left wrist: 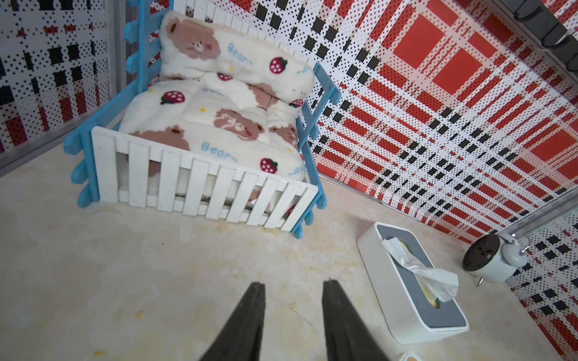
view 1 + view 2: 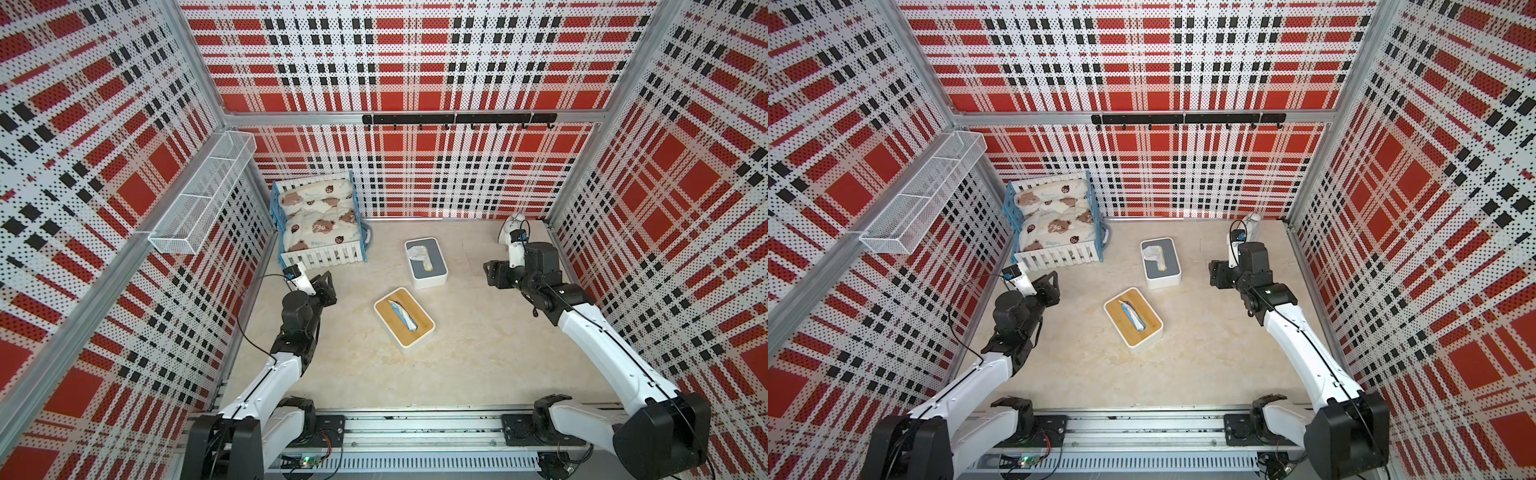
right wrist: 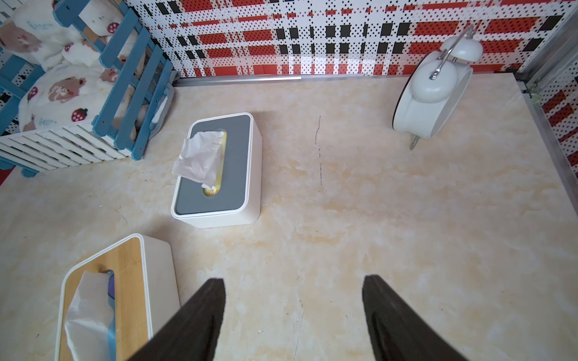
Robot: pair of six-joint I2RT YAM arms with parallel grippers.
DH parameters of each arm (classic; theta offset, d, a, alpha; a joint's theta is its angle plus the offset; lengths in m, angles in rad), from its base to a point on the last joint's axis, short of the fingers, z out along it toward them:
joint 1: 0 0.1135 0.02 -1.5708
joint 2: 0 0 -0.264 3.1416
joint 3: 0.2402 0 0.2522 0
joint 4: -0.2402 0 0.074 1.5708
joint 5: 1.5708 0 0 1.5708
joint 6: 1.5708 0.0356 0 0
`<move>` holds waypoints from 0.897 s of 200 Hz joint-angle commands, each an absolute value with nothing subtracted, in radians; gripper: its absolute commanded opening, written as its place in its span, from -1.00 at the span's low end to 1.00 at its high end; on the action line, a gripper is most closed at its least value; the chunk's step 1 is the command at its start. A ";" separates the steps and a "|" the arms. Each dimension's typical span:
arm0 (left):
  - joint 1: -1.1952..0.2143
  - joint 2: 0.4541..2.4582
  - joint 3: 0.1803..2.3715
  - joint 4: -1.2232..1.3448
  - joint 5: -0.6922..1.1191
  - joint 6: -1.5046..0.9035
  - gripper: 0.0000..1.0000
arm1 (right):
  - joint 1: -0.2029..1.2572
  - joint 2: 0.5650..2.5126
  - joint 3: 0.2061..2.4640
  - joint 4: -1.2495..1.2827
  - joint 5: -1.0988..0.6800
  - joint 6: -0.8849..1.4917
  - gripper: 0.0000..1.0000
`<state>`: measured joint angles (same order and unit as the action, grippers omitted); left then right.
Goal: Put the tissue paper into the tissue box
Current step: Reset both arms
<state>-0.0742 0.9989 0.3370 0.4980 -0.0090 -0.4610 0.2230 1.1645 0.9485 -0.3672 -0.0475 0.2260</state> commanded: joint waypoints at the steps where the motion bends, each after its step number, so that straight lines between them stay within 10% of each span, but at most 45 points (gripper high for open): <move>1: -0.065 0.958 0.300 0.505 0.003 -0.545 -0.29 | 0.205 1.116 0.898 -0.290 -0.058 0.223 0.52; 91: -0.084 0.786 0.155 0.574 -0.274 -0.379 0.06 | 0.123 1.048 0.638 0.028 0.078 0.161 0.56; 115: -0.032 0.807 0.091 0.798 -0.347 -0.295 0.12 | 0.075 1.091 0.498 0.291 0.105 0.107 0.91; 167: 0.024 1.214 0.034 1.297 -0.352 -0.058 0.12 | 0.035 1.368 0.246 1.025 0.236 0.034 0.92; 179: 0.045 1.279 0.066 1.311 -0.259 -0.089 0.11 | 0.026 1.370 0.324 0.855 0.157 0.028 0.99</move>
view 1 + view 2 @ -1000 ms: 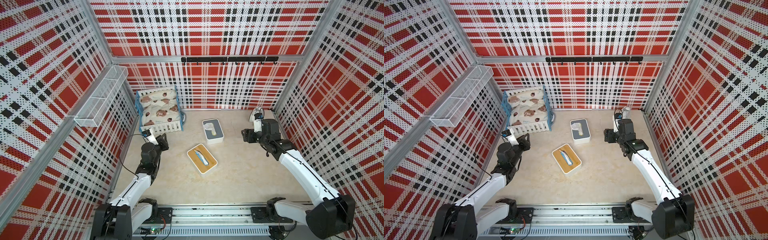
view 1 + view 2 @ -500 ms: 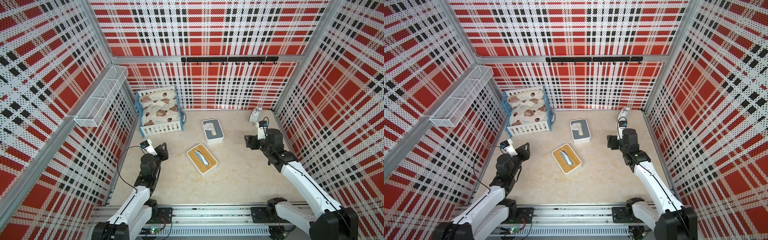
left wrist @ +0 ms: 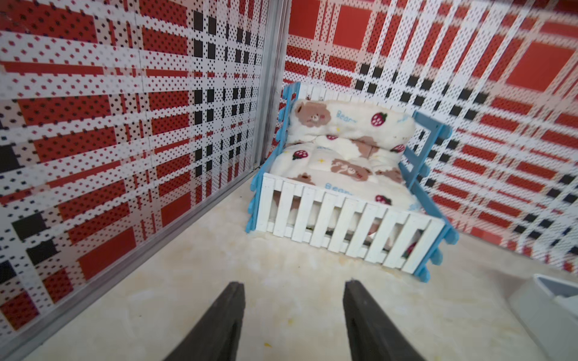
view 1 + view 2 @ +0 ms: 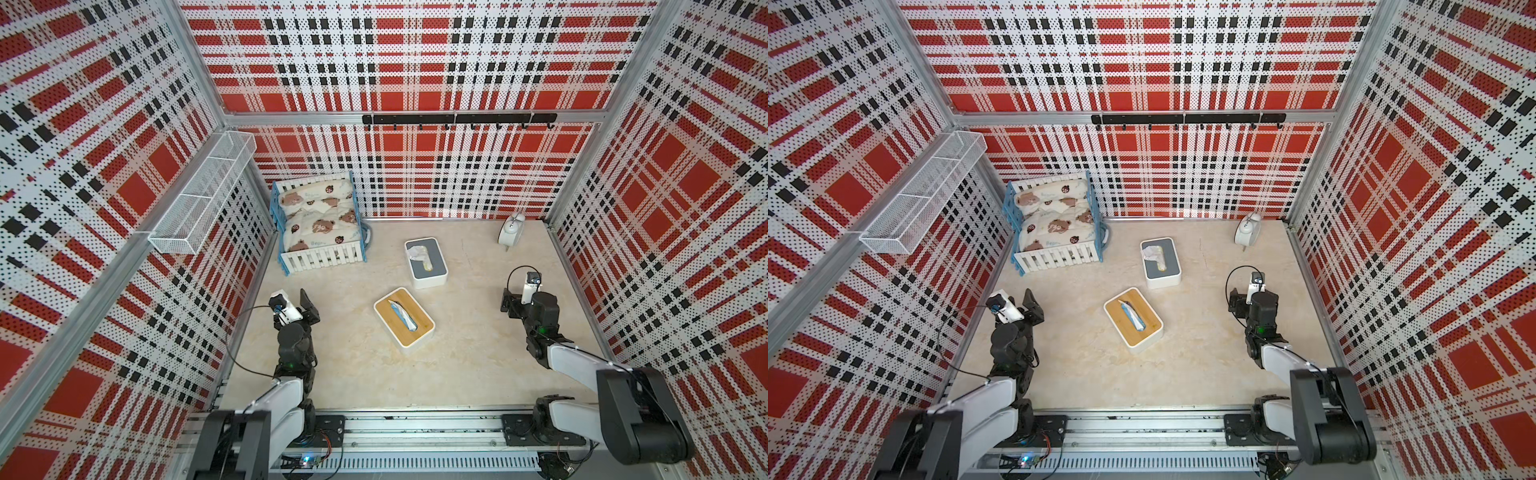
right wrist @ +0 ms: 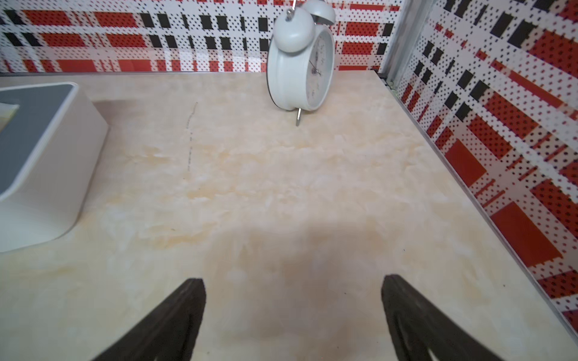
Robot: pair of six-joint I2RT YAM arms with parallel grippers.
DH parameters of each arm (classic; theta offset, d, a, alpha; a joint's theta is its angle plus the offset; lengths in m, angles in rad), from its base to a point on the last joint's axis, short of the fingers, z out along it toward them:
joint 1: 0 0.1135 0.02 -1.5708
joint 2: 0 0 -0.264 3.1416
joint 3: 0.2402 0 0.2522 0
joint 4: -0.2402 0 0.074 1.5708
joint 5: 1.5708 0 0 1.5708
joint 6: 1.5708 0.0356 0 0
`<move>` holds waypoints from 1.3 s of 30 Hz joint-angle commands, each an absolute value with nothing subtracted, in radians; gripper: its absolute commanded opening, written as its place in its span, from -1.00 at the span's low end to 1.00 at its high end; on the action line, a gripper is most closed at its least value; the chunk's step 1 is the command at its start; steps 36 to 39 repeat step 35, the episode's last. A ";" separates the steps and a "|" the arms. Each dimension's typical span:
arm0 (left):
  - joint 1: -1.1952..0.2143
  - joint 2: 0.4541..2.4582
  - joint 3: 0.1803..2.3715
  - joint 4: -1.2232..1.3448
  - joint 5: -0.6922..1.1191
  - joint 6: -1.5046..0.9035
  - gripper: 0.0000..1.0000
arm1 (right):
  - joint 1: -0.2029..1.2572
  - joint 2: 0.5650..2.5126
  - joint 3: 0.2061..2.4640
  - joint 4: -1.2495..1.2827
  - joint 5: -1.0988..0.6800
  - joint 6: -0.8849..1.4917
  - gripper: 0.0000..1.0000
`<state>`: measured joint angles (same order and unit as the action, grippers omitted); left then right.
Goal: Put the tissue paper into the tissue box
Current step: Reset both arms
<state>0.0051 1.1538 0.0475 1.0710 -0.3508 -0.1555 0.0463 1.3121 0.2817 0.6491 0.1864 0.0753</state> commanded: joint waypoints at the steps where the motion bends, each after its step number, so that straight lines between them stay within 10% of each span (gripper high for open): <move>1: 0.051 1.283 0.072 1.308 -0.248 -0.092 0.11 | 0.025 1.375 0.327 0.853 0.150 0.026 0.99; 8: 0.044 1.531 0.162 1.405 -0.103 -0.079 -0.01 | 0.020 1.458 0.392 0.855 0.074 0.051 1.00; 9: 0.050 1.544 0.167 1.413 -0.106 -0.084 0.11 | 0.021 1.468 0.350 0.901 0.057 0.056 1.00; 10: 0.056 1.546 0.174 1.410 -0.094 -0.089 0.80 | 0.021 1.503 0.317 1.049 0.062 0.054 1.00; 11: 0.058 1.547 0.177 1.408 -0.089 -0.090 0.99 | 0.020 1.560 0.295 1.116 0.062 0.054 1.00; 39: 0.003 1.552 0.219 1.340 -0.064 -0.010 0.98 | 0.041 1.571 0.292 1.153 0.073 0.034 1.00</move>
